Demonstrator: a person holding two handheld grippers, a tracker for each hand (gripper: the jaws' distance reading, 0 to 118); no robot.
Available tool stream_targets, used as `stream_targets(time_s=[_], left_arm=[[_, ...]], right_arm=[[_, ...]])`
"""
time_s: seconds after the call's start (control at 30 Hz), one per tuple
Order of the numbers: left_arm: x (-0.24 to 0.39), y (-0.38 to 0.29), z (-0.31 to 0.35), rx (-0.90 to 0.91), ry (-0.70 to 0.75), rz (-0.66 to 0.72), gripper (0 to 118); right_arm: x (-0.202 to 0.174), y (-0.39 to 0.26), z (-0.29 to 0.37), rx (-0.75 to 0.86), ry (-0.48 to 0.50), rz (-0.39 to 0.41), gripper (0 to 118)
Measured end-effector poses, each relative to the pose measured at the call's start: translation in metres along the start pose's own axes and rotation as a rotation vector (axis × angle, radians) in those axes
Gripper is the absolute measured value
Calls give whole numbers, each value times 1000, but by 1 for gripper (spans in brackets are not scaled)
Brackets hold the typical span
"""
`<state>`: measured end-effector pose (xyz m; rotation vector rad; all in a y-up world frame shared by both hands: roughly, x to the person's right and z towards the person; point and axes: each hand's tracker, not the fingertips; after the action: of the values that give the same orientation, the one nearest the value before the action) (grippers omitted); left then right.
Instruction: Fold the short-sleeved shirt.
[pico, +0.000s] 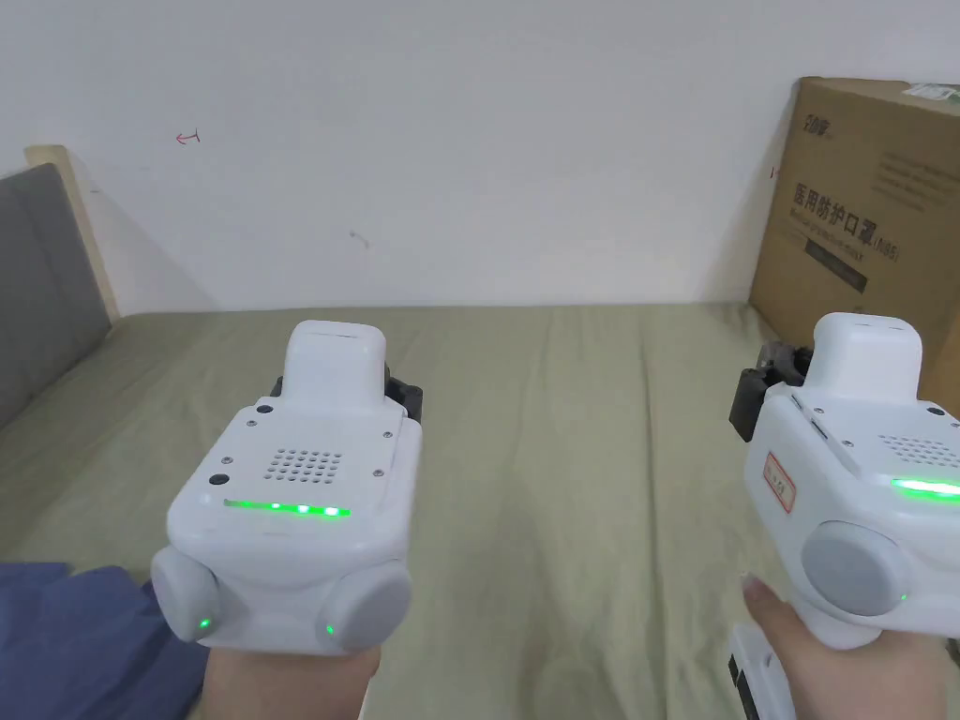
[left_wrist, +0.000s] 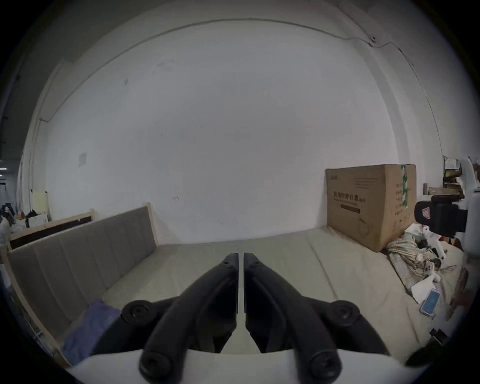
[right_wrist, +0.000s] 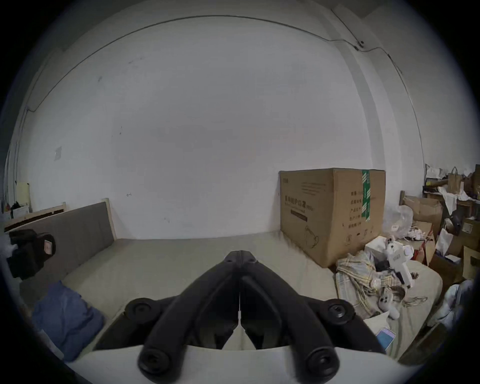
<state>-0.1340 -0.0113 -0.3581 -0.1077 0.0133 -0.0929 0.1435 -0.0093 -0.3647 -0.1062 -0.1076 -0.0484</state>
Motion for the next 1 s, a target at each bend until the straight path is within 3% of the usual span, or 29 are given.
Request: stream_targets(time_s=[0.07, 0.2, 0.3, 0.43, 0.63, 0.8, 1.0], left_arm=[[-7, -5, 3, 32, -72, 31, 3], [-10, -12, -1, 21, -33, -32, 3], [-23, -16, -3, -30, -51, 56, 1], [-58, -27, -6, -60, -77, 175, 0], [-147, -43, 30, -106, 134, 119, 0], [-232, -60, 85, -157, 403, 118, 0], [-261, -74, 113, -180, 398, 183, 0]], right_arm=[[4, 0, -1, -36, 93, -20, 1], [2, -3, -3, -39, 64, -18, 1], [-5, -5, -4, -37, 96, -28, 1], [-31, -14, -9, -33, 116, 24, 1], [-117, -35, -28, -126, 311, 52, 1], [-217, -51, -30, -285, 610, 62, 1], [-269, -58, -20, -334, 734, 120, 1]])
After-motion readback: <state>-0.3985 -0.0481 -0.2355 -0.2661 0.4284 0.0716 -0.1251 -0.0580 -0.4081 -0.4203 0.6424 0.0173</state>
